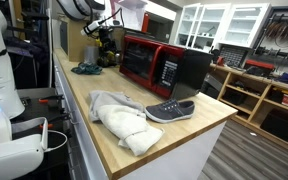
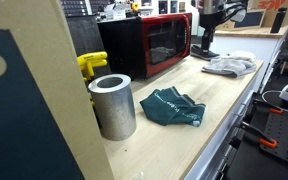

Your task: Open the microwave door

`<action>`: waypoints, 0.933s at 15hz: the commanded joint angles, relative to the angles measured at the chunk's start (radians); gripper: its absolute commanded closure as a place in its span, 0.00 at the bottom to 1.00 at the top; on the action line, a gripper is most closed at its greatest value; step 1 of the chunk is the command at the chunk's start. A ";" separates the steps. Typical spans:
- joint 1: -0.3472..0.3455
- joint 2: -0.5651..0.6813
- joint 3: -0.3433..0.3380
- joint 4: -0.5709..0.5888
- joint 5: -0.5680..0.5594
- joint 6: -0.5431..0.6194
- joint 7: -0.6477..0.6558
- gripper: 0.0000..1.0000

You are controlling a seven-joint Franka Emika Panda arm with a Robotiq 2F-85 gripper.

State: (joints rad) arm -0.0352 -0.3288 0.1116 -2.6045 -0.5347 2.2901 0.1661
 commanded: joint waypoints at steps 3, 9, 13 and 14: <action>-0.082 0.014 -0.034 -0.004 -0.186 0.093 0.094 0.00; -0.138 0.071 -0.075 0.016 -0.367 0.212 0.314 0.00; -0.155 0.104 -0.109 0.052 -0.465 0.252 0.429 0.00; -0.156 0.112 -0.119 0.062 -0.480 0.257 0.452 0.00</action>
State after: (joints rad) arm -0.1810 -0.2501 0.0156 -2.5886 -0.9694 2.5191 0.5555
